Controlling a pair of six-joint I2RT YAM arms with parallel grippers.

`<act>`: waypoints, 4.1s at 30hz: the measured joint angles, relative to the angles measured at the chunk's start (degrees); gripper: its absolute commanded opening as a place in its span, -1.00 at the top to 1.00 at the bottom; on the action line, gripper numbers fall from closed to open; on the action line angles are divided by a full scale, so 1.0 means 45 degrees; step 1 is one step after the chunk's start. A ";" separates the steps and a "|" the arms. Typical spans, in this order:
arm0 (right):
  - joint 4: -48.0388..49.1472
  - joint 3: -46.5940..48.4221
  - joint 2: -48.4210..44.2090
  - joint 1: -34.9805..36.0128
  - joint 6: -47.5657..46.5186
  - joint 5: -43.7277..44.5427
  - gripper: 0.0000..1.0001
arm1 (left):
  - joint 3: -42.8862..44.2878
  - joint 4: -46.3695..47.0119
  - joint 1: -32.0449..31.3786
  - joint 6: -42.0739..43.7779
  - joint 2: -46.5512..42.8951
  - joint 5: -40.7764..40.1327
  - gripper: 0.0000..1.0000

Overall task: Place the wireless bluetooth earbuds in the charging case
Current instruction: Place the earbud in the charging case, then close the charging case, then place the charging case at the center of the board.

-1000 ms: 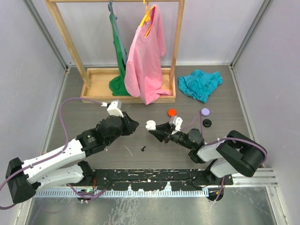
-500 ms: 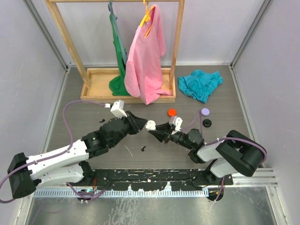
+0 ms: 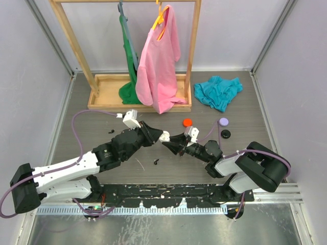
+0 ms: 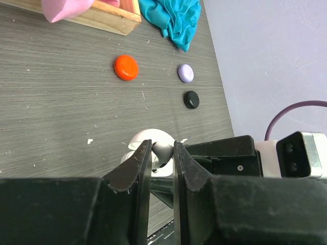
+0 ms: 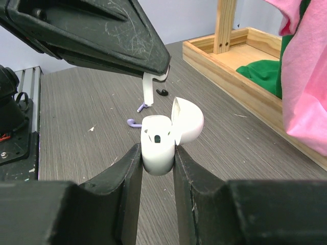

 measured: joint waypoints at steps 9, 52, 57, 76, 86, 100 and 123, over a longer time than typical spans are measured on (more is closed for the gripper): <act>0.0010 0.0000 -0.0005 0.0000 0.0000 0.0053 0.65 | -0.0058 0.0102 -0.0194 -0.0243 0.0466 -0.0141 0.74; -0.0345 0.0165 -0.0869 0.0005 0.0005 -0.0680 0.65 | 0.1030 -0.2307 0.1273 0.2856 -0.2108 0.2453 -0.59; -0.1433 0.0510 -0.1739 0.0010 -0.0015 -0.1200 0.65 | 0.1384 -0.2569 0.2764 0.3434 -0.1831 0.5328 -0.61; -0.4391 0.1710 -0.3041 0.0015 -0.0063 -0.2701 0.64 | 0.1438 -0.0049 0.4750 0.2618 0.0976 1.2492 -0.45; -0.5309 0.1914 -0.3152 -0.0102 0.0044 -0.2880 0.64 | 0.1253 0.0899 0.4857 0.1957 0.0884 1.3828 -0.36; -0.9510 0.2569 -0.3929 -0.1307 0.0928 -0.1690 0.67 | 0.2283 -0.4289 0.4862 0.4167 -0.1205 1.0472 -0.69; -1.4168 0.5785 0.2215 -0.4983 0.4974 0.0126 0.37 | 0.3696 -1.0860 0.4920 0.9462 -0.5003 0.0967 -0.96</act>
